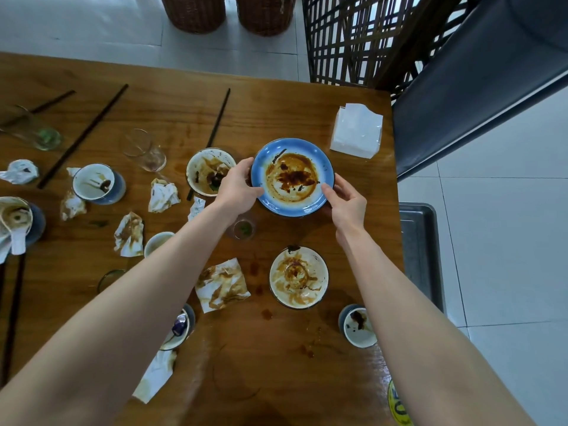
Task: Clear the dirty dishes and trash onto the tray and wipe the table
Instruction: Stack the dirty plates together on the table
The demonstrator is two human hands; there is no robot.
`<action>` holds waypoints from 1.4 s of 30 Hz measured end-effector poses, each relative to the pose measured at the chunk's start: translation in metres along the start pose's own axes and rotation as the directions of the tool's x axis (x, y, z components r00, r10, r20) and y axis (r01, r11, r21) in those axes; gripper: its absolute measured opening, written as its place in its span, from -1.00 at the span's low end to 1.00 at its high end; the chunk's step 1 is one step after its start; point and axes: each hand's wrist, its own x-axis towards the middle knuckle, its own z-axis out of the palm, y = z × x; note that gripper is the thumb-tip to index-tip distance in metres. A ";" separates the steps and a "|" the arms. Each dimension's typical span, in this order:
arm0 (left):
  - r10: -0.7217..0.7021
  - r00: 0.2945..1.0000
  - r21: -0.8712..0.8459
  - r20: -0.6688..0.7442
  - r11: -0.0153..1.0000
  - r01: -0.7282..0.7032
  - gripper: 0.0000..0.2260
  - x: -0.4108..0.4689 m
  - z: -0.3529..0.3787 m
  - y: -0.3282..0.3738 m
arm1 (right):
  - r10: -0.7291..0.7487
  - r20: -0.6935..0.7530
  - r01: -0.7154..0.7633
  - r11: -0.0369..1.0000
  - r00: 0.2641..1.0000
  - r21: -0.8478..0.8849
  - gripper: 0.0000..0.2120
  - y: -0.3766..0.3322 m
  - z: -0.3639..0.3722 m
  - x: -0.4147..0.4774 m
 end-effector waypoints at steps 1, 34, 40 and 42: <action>0.003 1.000 0.009 0.013 1.000 -0.003 -0.33 0.001 -0.001 0.000 | 0.011 0.014 -0.011 1.000 1.000 0.011 -0.57 0.000 0.000 0.000; 0.143 0.989 -0.248 0.050 0.961 -0.126 -0.32 -0.072 0.031 0.039 | -0.101 -0.114 0.112 0.990 0.988 0.089 -0.61 -0.020 -0.075 -0.052; 0.116 0.993 -0.266 -0.018 0.957 -0.117 -0.34 -0.096 0.079 0.055 | -0.147 -0.064 0.151 0.986 0.987 0.074 -0.65 -0.026 -0.127 -0.046; 0.094 0.994 -0.294 -0.055 0.950 -0.106 -0.35 -0.106 0.103 0.060 | -0.142 -0.023 0.144 0.987 0.990 0.071 -0.66 -0.027 -0.152 -0.039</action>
